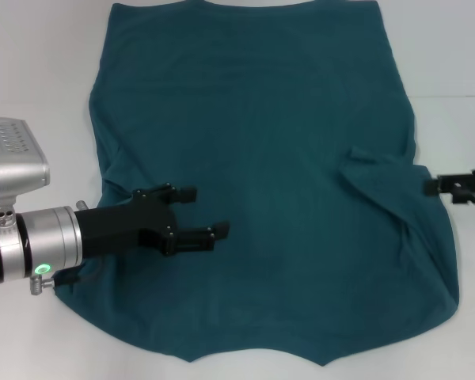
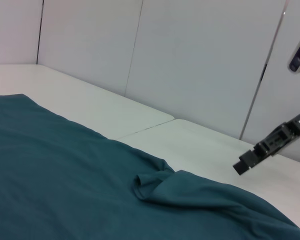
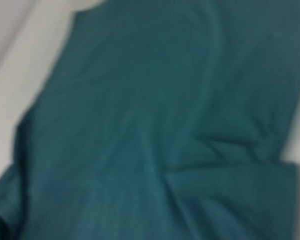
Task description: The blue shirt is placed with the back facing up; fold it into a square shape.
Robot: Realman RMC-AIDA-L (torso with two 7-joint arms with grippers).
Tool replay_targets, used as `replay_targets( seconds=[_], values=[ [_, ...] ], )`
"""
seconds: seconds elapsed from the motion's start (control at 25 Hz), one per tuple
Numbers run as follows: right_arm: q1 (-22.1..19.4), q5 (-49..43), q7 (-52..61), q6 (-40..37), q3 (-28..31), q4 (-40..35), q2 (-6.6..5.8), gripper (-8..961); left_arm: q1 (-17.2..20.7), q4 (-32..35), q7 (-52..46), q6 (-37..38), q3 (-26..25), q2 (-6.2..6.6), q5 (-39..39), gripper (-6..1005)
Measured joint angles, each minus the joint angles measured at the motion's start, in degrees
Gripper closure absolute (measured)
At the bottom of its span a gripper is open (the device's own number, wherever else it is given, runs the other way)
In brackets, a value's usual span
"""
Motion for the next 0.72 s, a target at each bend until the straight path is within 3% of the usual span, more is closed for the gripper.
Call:
replay_targets(
  seconds=[0.28, 0.48, 0.72],
  values=[
    [-0.36, -5.26, 1.81, 0.25, 1.94, 1.34, 0.13, 156, -0.14, 0.00, 0.07, 0.01, 0.30, 0.00, 0.07, 63],
    [-0.23, -5.31, 1.59, 2.32, 1.96, 3.08, 0.45, 187, -0.19, 0.00, 0.14, 0.01, 0.32, 0.00, 0.06, 63],
    [0.63, -5.08, 0.93, 6.52, 1.97, 4.21, 2.11, 224, -0.17, 0.00, 0.14, 0.01, 0.16, 0.00, 0.21, 62]
  ],
)
